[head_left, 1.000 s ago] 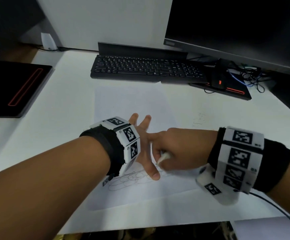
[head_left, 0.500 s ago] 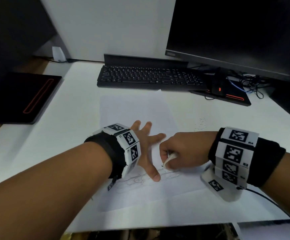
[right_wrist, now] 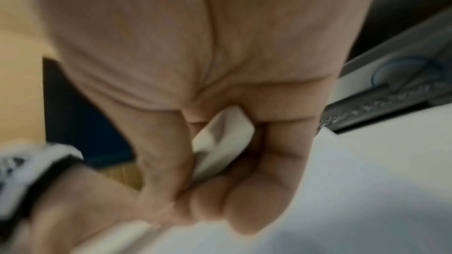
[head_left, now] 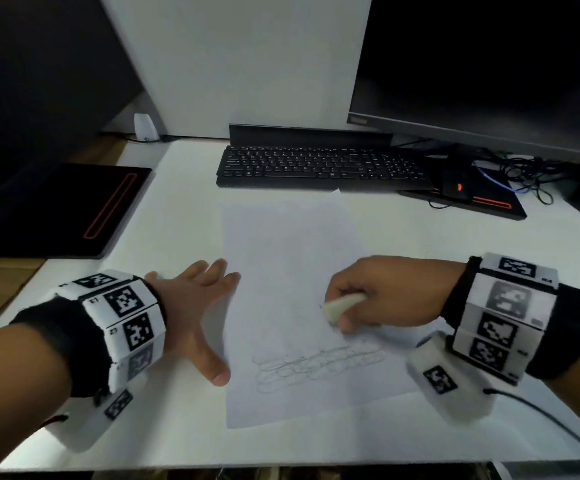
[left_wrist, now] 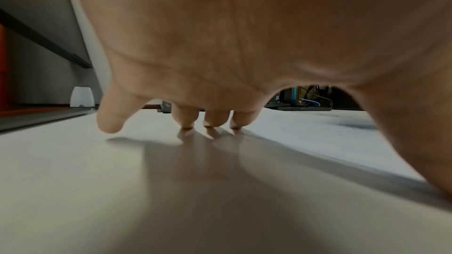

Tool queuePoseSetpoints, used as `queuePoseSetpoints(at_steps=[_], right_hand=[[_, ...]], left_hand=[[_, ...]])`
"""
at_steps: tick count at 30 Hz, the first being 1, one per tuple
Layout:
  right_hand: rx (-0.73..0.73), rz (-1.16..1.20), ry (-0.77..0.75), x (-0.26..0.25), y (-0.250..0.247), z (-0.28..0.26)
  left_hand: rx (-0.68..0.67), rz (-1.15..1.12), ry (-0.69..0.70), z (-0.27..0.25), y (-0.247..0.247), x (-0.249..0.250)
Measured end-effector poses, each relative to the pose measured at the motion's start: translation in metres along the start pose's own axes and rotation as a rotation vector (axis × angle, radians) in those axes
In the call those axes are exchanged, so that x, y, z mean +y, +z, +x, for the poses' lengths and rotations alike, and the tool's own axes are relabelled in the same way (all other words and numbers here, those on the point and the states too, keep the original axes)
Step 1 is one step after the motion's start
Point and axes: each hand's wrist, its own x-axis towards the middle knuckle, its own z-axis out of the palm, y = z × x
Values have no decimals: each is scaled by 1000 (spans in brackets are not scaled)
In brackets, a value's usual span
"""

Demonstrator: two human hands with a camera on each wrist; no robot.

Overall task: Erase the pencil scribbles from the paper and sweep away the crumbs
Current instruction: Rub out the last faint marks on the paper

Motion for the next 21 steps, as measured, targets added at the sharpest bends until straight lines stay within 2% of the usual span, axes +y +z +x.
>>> queuePoseSetpoints(at_steps=[1, 3, 6, 8, 10, 13, 16, 18, 19, 20, 21], right_hand=[[83, 142, -33, -9, 3, 1], [198, 624, -51, -35, 22, 5], [109, 1350, 73, -72, 62, 21], [80, 1685, 137, -85, 86, 35], [151, 1933, 136, -86, 99, 41], [408, 2045, 171, -54, 93, 40], [898, 1957, 297, 11, 60, 31], [1196, 1968, 377, 28, 39, 19], [1266, 1996, 345, 27, 35, 16], [1258, 2039, 255, 15, 35, 14], [1146, 2058, 160, -1, 39, 14]], left_hand=[[-9, -13, -2, -1, -1, 1], [-24, -48, -9, 0, -1, 3], [-13, -1, -23, 3, 3, 8], [1, 39, -31, 3, 5, 11], [-6, 32, -28, 1, 4, 12], [-18, -6, -23, 0, 4, 9], [-22, -30, -9, -1, 4, 7], [-23, -42, -4, -2, 4, 8], [-23, -43, -3, -2, 4, 8], [-25, -44, -3, -2, 3, 8], [-31, -47, -4, -3, 2, 8]])
